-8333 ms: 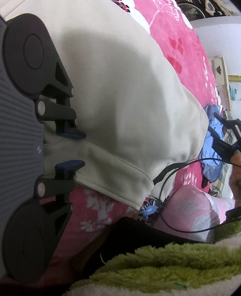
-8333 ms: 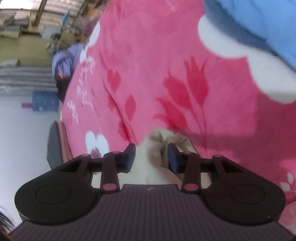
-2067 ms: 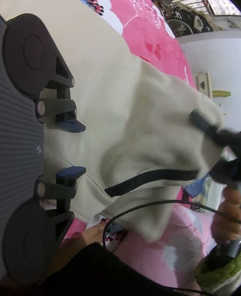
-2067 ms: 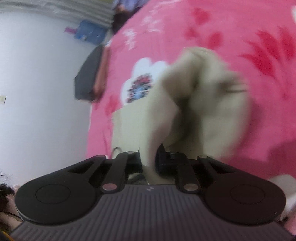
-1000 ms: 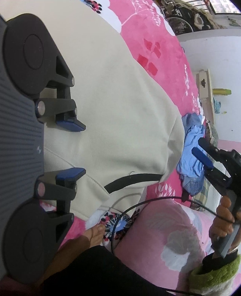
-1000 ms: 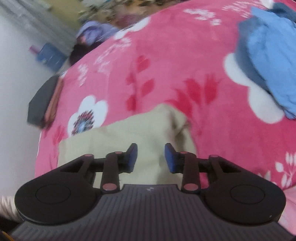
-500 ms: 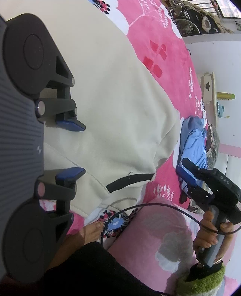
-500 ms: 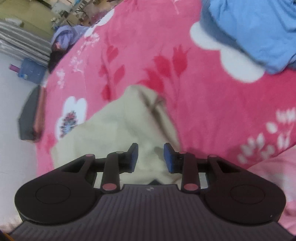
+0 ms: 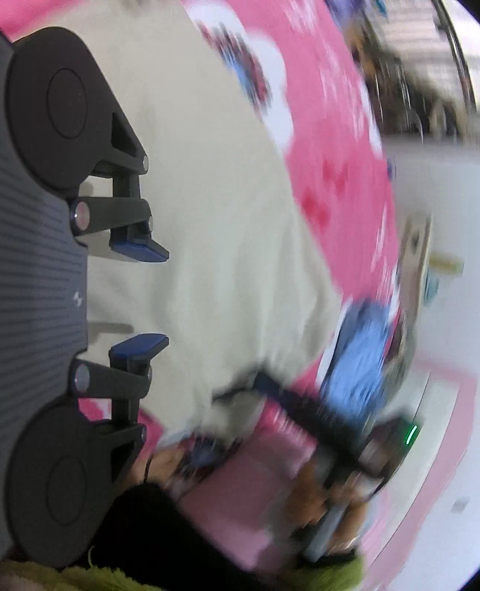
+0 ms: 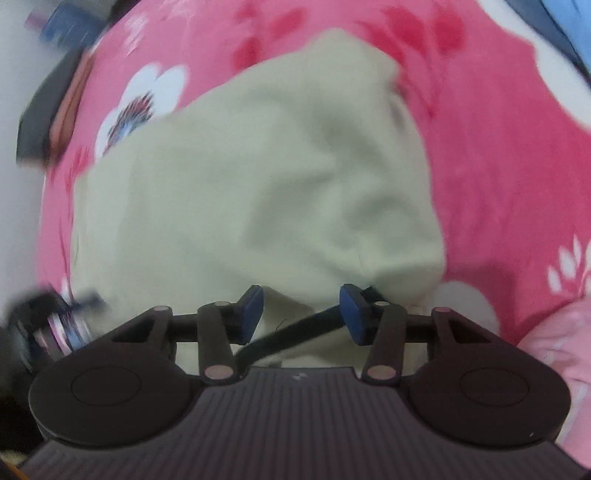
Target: Fold clothes
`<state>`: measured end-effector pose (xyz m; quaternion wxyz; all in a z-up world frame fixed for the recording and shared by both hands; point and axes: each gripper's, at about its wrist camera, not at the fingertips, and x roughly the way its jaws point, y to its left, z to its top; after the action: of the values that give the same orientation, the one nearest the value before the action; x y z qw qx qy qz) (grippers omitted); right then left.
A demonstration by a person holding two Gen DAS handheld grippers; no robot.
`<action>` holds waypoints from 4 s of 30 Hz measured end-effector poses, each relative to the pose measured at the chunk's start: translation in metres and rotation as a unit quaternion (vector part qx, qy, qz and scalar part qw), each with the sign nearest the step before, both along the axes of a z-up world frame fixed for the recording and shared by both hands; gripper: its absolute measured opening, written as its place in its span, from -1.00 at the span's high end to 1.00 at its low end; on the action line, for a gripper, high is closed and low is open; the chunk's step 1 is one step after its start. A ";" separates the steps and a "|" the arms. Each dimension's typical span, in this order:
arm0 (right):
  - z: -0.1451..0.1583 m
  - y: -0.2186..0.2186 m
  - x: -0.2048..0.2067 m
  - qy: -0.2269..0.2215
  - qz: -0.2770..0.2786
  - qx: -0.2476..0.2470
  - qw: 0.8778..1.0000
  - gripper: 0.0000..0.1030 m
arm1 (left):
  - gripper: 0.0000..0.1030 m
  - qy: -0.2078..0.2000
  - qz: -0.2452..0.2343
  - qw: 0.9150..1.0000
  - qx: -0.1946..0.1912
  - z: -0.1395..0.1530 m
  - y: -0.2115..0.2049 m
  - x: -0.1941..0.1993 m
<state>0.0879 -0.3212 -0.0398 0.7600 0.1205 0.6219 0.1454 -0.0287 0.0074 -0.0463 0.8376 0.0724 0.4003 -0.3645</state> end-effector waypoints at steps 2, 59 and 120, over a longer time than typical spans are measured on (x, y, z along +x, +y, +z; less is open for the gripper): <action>0.003 0.015 0.001 -0.005 0.033 -0.015 0.999 0.10 | 0.14 -0.001 0.060 0.998 0.000 0.009 0.030 -0.002; -0.037 0.348 0.100 0.075 0.266 0.104 0.955 -0.23 | 0.45 0.225 0.302 0.905 -0.198 -0.089 0.155 0.011; 0.047 0.066 0.033 -0.088 -0.007 -0.011 0.996 0.73 | 0.54 -0.009 -0.069 0.991 -0.118 0.008 -0.137 0.039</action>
<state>0.1208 -0.2550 0.0073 0.8142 0.1026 0.5532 0.1433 0.0100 -0.1291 -0.0387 0.8169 0.0038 0.3410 -0.4651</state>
